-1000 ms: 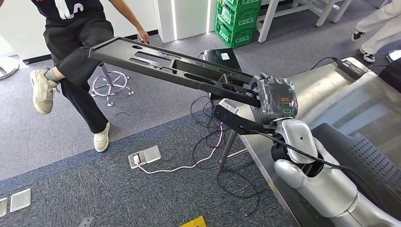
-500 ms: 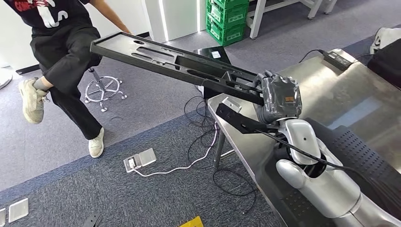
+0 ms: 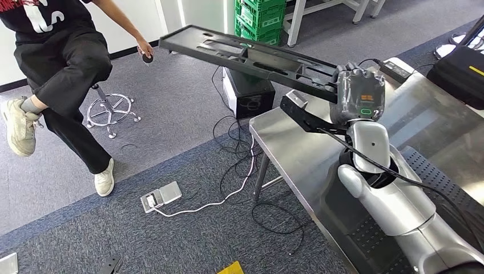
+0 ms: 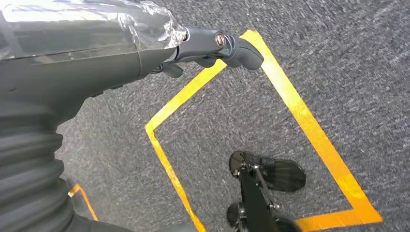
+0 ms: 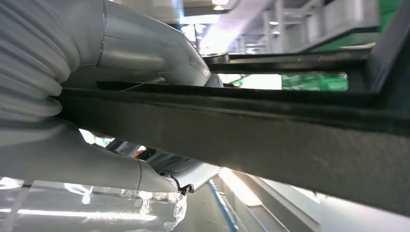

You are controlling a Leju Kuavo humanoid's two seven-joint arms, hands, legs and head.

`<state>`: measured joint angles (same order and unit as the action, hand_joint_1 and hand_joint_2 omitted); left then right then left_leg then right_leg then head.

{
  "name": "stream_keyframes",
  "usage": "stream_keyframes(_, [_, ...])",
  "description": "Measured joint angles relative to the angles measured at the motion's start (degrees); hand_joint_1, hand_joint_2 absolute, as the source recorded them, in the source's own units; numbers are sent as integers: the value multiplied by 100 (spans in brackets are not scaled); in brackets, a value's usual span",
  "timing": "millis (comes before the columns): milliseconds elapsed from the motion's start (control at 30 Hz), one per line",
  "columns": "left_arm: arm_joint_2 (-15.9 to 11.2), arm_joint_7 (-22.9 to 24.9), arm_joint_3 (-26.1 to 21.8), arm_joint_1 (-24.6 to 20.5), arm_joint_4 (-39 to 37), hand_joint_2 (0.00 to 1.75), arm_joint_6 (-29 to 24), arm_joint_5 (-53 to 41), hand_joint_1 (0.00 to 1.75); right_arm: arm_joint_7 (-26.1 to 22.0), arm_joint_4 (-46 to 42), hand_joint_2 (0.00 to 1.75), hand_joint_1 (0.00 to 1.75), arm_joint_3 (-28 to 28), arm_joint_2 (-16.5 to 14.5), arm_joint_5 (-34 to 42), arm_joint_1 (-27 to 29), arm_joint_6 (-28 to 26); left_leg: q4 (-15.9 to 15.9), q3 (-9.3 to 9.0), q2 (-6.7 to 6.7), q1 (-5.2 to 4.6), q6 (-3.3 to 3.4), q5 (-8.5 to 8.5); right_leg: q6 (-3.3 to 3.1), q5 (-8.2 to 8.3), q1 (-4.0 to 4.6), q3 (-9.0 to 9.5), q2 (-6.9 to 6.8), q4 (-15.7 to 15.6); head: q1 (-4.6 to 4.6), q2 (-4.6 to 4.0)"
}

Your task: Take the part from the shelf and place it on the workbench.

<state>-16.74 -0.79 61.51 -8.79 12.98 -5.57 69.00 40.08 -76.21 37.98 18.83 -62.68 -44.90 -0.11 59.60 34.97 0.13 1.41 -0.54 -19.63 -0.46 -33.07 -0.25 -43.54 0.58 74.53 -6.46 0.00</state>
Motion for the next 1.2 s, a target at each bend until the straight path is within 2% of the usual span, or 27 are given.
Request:
stream_keyframes(33, [0, 0, 0, 1, 0, 175, 5, -4, 0, 2, 59, 175, 175, -44, 1, 13, 0, -23, 3, -6, 18, -3, 2, -7, -2, 7, -4, -81, -4, 135, -34, 0])
stream_keyframes(67, [0, 0, 0, 2, 0, 175, 11, -6, 0, 4, 103, 175, 175, -78, 2, 27, -2, -43, 5, -16, 36, -6, 2, -17, -14, 117, -5, -58, -7, 53, -72, 0])
stream_keyframes(133, [1, 0, 0, 3, 1, 175, 21, -8, 0, 3, 159, 175, 175, -142, 4, 34, -12, -67, 9, -58, 69, -11, -13, -50, -70, 527, 16, 269, -59, -675, -145, 0])
stream_keyframes(200, [3, 0, 0, 6, 1, 175, 26, -9, 0, 0, 197, 175, 175, -201, 4, 14, -34, -62, 3, -85, 96, -27, -51, -75, -139, 756, 80, 581, -161, -1330, -181, 0])
stream_keyframes(267, [6, 0, 0, 18, 1, 175, 27, -10, 0, -1, 239, 175, 175, -255, 3, -12, -52, -46, -16, -87, 129, -40, -106, -76, -183, 747, 135, 644, -182, -1484, -191, 0])
stream_keyframes(367, [8, 0, -1, 23, 1, 175, 33, -14, 0, 1, 294, 175, 175, -342, 1, -59, -64, 0, 49, -93, 134, -36, -190, -166, -244, 773, 100, 686, -124, -1584, -184, 0])
stream_keyframes(400, [8, 0, -2, 20, 1, 175, 37, -16, 0, 1, 309, 175, 175, -372, -1, -75, -70, 18, 231, -25, 107, -31, -208, -289, -268, 783, 82, 710, -113, -1615, -165, 0])
stream_keyframes(433, [8, 0, -2, 22, 1, 175, 40, -18, 0, 1, 327, 175, 175, -396, -3, -84, -74, 33, 544, 111, 77, -26, -221, -461, -285, 784, 77, 726, -96, -1628, -138, 0])
stream_keyframes(500, [8, 0, -2, 40, 1, 175, 51, -24, 0, 1, 371, 175, 175, -422, -3, -82, -72, 55, 1315, 487, 45, -27, -245, -783, -314, 775, 83, 732, -43, -1617, -79, 0])
stream_keyframes(533, [9, -1, -2, 54, 1, 175, 56, -27, 0, 1, 391, 175, 175, -426, -3, -77, -65, 68, 1568, 627, 39, -28, -255, -830, -321, 769, 85, 733, -7, -1607, -57, 0])
stream_keyframes(567, [9, -1, -2, 66, 1, 175, 60, -29, 0, 1, 407, 175, 175, -436, -3, -77, -60, 87, 1604, 667, 36, -27, -260, -758, -324, 761, 84, 735, 33, -1593, -37, 0])
stream_keyframes(600, [9, -2, -2, 75, 1, 175, 63, -30, 0, 0, 419, 175, 175, -452, -3, -81, -58, 112, 1418, 604, 31, -25, -259, -579, -323, 750, 81, 740, 76, -1575, -13, 0])
stream_keyframes(667, [8, -2, -2, 83, -1, 175, 63, -30, 0, -1, 434, 175, 175, -493, -2, -96, -56, 155, 664, 292, -40, -16, -233, -139, -299, 717, 75, 747, 153, -1534, 44, 0])
stream_keyframes(700, [8, -2, -3, 84, -1, 175, 63, -30, 0, -1, 441, 175, 175, -508, -1, -100, -58, 167, 335, 161, -88, -15, -211, -18, -279, 704, 77, 734, 189, -1507, 67, 0])
stream_keyframes(733, [8, -3, -3, 85, -2, 175, 64, -29, 0, 0, 448, 175, 175, -517, 1, -102, -57, 173, 141, 89, -127, -21, -189, 28, -254, 700, 76, 715, 218, -1490, 79, 0])
stream_keyframes(833, [13, -2, -4, 81, -1, 175, 66, -28, 0, 1, 464, 175, 175, -547, 14, -122, -39, 199, 34, 59, -101, -32, -112, 16, -177, 704, 60, 672, 274, -1474, 88, 0])
stream_keyframes(900, [20, 1, -5, 78, 0, 175, 66, -26, 0, -2, 466, 175, 175, -605, 46, -170, -22, 248, -15, 29, -55, -12, -42, 44, -114, 593, 54, 617, 191, -1325, 72, 0])
stream_keyframes(933, [24, 2, -6, 83, 0, 175, 66, -25, 0, -3, 466, 175, 175, -643, 68, -207, -15, 289, -38, 17, -35, -2, -14, 54, -77, 445, 45, 507, 118, -1074, 43, 0])
stream_keyframes(1000, [24, 2, -7, 102, 0, 175, 65, -28, 0, -2, 467, 175, 175, -717, 111, -280, 10, 386, -41, 15, -3, -5, 13, 54, -15, 102, 12, 159, 21, -337, -38, 0])
stream_keyframes(1033, [24, 2, -7, 109, 0, 175, 65, -35, 0, -1, 468, 175, 175, -756, 139, -306, 30, 446, -38, 15, 15, -6, 14, 51, 7, -1, -7, -3, 5, -14, -70, 0])
stream_keyframes(1067, [25, 2, -7, 112, 1, 175, 66, -44, 0, -1, 468, 175, 175, -794, 170, -320, 48, 501, -36, 11, 32, -6, 13, 46, 20, 8, -23, -72, -1, 112, -98, 0])
stream_keyframes(1100, [27, 2, -7, 113, 1, 175, 66, -54, 0, 0, 468, 175, 175, -834, 205, -328, 60, 554, -33, 4, 46, -5, 10, 39, 27, 112, -36, -42, -7, 36, -128, 0])
stream_keyframes(1167, [32, 2, -7, 113, 1, 175, 67, -68, 0, 0, 462, 175, 175, -915, 282, -346, 71, 647, -31, -28, 76, -5, -17, 13, 17, 496, -44, 329, -71, -727, -194, 0])
stream_keyframes(1200, [34, 2, -7, 114, 0, 175, 67, -71, 0, -1, 451, 175, 175, -957, 317, -365, 81, 688, -30, -42, 89, -13, -38, 2, 4, 629, -24, 515, -114, -1104, -219, 0])
